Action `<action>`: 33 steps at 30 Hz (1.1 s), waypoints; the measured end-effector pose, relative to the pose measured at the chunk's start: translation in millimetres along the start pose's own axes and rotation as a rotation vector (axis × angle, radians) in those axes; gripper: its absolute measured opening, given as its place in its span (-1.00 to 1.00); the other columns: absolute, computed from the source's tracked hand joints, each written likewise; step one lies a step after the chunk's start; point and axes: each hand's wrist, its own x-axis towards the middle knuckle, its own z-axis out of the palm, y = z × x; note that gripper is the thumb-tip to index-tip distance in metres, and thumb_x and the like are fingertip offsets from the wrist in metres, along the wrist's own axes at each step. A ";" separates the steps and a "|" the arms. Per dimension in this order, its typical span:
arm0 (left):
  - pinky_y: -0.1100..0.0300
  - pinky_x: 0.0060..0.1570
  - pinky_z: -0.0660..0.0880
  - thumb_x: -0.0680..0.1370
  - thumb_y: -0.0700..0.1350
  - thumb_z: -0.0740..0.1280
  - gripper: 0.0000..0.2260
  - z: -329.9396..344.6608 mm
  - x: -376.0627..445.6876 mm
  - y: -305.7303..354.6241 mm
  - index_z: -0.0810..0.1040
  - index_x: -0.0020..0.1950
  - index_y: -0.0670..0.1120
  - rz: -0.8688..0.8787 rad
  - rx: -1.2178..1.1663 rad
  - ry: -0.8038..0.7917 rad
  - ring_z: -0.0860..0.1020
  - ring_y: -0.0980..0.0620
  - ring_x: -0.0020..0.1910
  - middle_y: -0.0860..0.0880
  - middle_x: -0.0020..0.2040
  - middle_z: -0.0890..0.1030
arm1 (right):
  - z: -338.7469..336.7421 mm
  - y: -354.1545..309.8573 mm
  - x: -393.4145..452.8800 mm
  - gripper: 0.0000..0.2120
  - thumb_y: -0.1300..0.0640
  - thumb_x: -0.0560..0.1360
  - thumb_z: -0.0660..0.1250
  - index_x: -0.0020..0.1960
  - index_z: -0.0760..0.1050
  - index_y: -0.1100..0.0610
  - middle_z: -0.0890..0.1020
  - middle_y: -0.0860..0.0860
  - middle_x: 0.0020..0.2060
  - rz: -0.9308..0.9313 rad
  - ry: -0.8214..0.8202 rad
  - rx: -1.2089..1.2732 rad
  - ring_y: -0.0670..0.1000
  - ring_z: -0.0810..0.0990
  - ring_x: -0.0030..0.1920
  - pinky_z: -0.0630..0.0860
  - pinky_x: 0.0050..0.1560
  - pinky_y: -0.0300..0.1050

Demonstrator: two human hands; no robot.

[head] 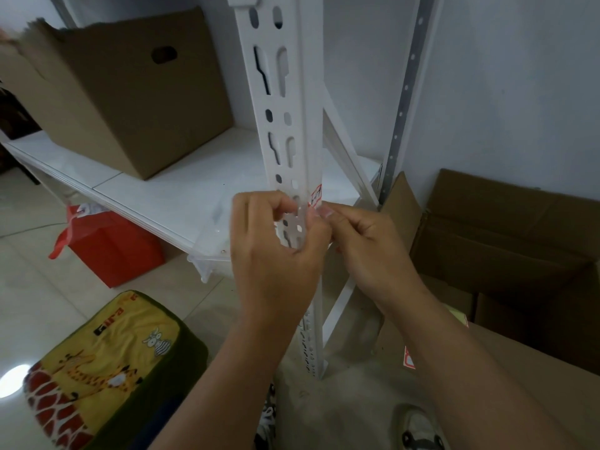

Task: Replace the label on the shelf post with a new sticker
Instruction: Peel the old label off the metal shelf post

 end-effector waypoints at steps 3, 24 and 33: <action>0.39 -0.22 0.45 0.49 -0.07 0.31 -0.83 3.3 -1.7 5.0 0.52 -0.11 -0.18 -0.056 -0.064 -0.088 0.50 0.06 -0.27 -0.03 -0.21 0.55 | -0.4 -2.8 -0.9 -0.80 0.04 0.59 0.21 0.06 0.55 -0.21 0.61 -0.43 -0.21 -0.012 -0.016 0.013 -0.40 0.57 -0.07 0.45 -0.13 -0.51; 0.49 -0.23 0.50 0.49 -0.01 0.26 -0.91 -3.2 7.8 4.6 0.46 -0.16 0.00 -0.040 -0.060 -0.157 0.56 0.23 -0.28 0.20 -0.25 0.52 | -0.8 0.9 -1.1 -0.78 0.03 0.59 0.21 0.12 0.56 -0.20 0.63 -0.36 -0.11 -0.017 0.014 -0.070 -0.29 0.59 -0.02 0.53 -0.01 -0.36; 0.48 -0.28 0.45 0.54 -0.09 0.27 -0.93 -13.0 20.0 -18.1 0.46 -0.11 -0.06 -0.169 -0.013 0.048 0.50 0.23 -0.34 0.22 -0.26 0.46 | 0.0 -1.3 -3.2 -0.79 -0.03 0.59 0.20 0.03 0.50 -0.35 0.60 -0.45 -0.13 -0.022 -0.027 -0.095 -0.25 0.60 -0.07 0.51 -0.12 -0.40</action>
